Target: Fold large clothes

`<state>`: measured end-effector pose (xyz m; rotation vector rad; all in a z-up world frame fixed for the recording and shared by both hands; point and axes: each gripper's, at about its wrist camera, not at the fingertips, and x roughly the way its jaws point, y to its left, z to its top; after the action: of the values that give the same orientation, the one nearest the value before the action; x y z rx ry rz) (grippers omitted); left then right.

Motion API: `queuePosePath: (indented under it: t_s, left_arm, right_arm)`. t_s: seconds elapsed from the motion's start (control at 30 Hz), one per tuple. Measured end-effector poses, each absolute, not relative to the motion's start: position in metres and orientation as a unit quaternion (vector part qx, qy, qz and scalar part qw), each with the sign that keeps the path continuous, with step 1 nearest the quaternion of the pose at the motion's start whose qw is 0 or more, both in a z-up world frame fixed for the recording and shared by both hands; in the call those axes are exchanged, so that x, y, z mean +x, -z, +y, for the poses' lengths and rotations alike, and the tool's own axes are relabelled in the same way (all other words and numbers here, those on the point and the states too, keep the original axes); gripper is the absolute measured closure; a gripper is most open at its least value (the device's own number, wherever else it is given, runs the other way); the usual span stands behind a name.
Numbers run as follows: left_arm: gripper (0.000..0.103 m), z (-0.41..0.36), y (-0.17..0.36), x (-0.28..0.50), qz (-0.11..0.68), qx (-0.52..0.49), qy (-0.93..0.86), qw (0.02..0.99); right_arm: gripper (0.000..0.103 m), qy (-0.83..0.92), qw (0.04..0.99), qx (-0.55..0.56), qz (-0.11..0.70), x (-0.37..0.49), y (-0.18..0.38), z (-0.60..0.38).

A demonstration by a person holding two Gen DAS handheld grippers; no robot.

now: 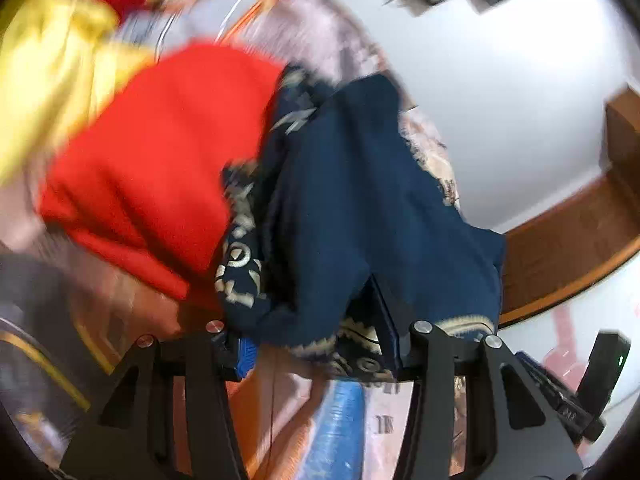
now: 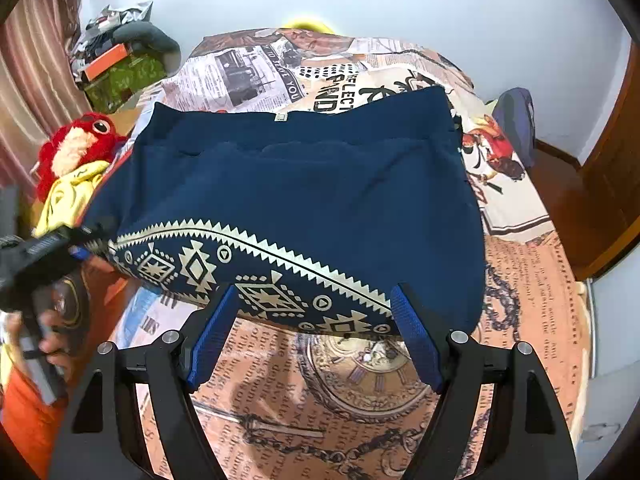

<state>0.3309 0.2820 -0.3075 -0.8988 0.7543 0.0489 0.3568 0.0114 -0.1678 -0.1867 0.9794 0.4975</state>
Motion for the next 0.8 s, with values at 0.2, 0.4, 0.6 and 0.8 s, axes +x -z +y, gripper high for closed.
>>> queuePosePath:
  t_s: [0.2, 0.4, 0.6, 0.8]
  left_arm:
    - [0.056, 0.288, 0.301, 0.346, 0.329, -0.443, -0.021, 0.834]
    - [0.089, 0.269, 0.249, 0.346, 0.31, -0.33, -0.092, 0.887]
    - [0.092, 0.268, 0.212, 0.301, 0.256, -0.319, -0.072, 0.91]
    - [0.09, 0.283, 0.227, 0.279, 0.277, -0.331, -0.079, 0.898]
  right_arm:
    - [0.028, -0.227, 0.845, -0.108, 0.473, 0.358, 0.177, 0.013]
    - [0.028, -0.218, 0.844, -0.1, 0.48, 0.358, 0.172, 0.012]
    - [0.028, -0.237, 0.849, -0.088, 0.463, 0.354, 0.145, 0.032]
    - [0.025, -0.277, 0.838, -0.091, 0.461, 0.355, 0.147, 0.079]
